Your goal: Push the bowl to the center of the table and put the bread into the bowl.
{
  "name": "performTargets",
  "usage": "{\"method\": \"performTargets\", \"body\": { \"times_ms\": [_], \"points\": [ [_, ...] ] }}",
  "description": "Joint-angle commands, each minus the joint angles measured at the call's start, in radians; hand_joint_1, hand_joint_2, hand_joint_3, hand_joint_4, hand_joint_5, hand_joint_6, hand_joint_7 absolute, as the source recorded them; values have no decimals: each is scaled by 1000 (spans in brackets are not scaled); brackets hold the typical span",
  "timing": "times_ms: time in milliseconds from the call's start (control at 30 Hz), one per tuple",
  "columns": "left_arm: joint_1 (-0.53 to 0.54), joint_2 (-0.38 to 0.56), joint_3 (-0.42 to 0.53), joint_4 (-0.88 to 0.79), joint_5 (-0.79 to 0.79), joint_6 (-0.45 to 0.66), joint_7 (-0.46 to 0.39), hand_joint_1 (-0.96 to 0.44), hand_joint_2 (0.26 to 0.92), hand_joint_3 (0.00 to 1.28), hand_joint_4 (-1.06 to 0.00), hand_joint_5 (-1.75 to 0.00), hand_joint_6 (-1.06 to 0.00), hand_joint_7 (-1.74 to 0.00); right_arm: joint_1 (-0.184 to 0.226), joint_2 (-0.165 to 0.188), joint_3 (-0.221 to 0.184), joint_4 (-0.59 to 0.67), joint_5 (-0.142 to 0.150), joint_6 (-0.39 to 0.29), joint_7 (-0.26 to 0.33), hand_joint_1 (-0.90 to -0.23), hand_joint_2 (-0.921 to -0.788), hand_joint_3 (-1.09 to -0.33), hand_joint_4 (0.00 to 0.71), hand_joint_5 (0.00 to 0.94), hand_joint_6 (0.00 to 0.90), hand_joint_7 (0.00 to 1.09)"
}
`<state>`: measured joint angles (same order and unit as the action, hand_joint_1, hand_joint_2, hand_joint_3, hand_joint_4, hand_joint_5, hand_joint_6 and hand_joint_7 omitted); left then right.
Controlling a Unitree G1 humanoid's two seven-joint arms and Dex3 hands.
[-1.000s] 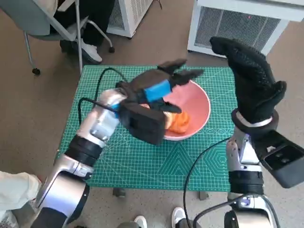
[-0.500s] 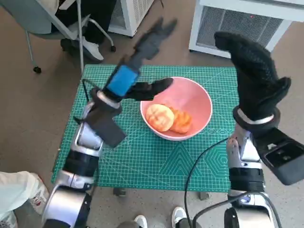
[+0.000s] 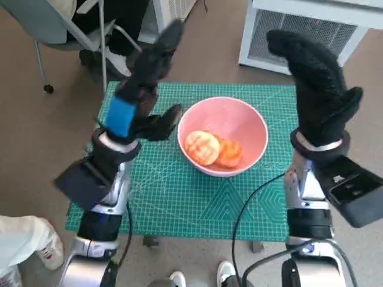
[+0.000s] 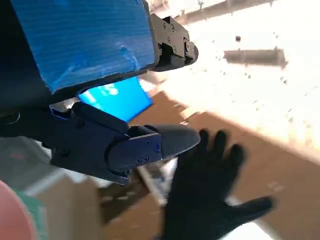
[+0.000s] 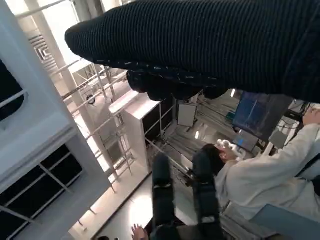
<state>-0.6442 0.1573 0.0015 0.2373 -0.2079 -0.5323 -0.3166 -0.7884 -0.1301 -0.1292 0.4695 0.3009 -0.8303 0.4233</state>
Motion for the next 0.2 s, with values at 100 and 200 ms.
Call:
{"method": "performTargets", "body": {
  "times_ms": [100, 200],
  "points": [
    [27, -19, 29, -23, 1, -21, 11, -690, 921, 469, -233, -49, -309, -95, -3, -11, 10, -15, -25, 11, -1, -579, -921, -767, 166, 188, -1, 631],
    [36, -17, 34, -24, 19, -28, 20, -686, 921, 467, -236, -44, -311, -92, -3, -13, 11, -19, -33, 8, -4, -575, -921, -768, 170, 181, -1, 632]
  ]
}}
